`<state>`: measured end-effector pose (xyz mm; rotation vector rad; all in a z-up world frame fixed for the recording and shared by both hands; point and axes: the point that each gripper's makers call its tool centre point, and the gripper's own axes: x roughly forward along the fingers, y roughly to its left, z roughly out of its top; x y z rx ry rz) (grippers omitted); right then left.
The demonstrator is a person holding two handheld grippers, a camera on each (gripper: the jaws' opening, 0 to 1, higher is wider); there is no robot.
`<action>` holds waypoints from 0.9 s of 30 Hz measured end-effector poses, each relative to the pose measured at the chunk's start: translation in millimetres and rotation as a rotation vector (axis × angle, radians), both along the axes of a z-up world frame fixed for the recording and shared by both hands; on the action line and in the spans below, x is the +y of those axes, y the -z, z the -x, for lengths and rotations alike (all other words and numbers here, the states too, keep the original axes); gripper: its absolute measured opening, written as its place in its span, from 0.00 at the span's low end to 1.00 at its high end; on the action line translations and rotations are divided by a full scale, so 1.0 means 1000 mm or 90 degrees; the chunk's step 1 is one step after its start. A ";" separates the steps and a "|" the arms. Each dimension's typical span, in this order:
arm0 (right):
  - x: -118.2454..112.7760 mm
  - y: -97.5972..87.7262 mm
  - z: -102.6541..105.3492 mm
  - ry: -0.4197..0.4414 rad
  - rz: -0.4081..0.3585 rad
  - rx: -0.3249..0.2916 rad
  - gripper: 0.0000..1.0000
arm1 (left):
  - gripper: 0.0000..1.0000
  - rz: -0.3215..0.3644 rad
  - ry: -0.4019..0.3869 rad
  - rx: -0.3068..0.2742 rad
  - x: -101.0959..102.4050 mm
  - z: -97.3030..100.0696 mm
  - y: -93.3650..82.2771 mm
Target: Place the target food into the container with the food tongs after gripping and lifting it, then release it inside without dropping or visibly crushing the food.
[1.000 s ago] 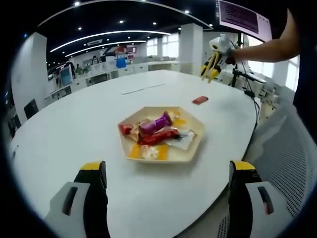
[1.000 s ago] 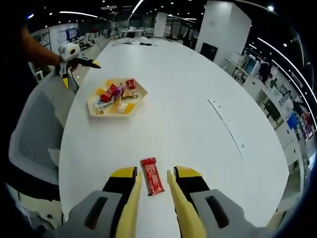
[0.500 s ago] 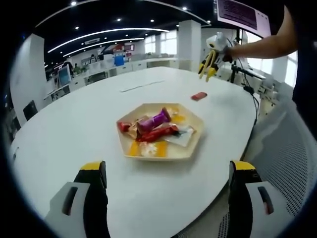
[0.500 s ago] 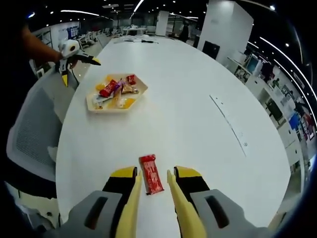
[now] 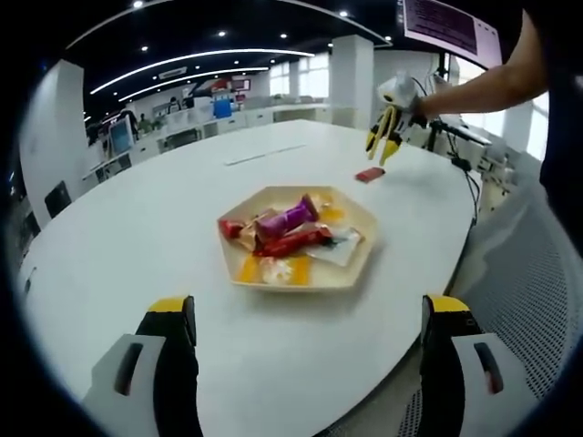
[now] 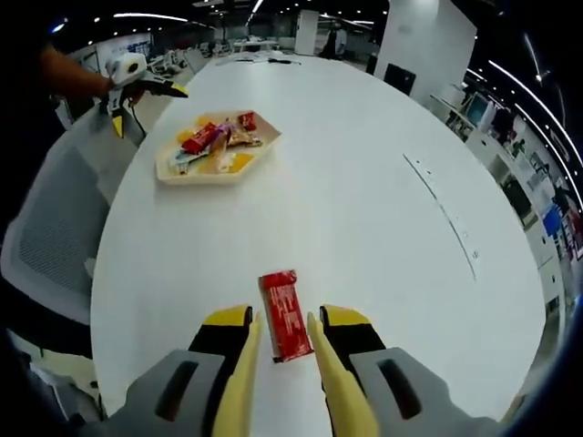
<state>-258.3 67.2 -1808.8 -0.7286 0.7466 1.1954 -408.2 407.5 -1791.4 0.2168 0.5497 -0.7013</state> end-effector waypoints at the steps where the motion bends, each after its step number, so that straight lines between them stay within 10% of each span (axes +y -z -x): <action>1: 0.001 0.003 0.000 -0.002 0.003 -0.002 0.28 | 0.99 -0.001 0.001 0.000 0.000 0.000 0.000; 16: 0.003 0.028 -0.001 -0.001 0.028 0.018 0.29 | 0.99 -0.007 0.001 0.005 0.000 0.001 0.002; 27: -0.006 0.028 -0.006 0.095 -0.025 0.037 0.25 | 0.98 -0.008 0.005 0.005 0.000 0.001 0.003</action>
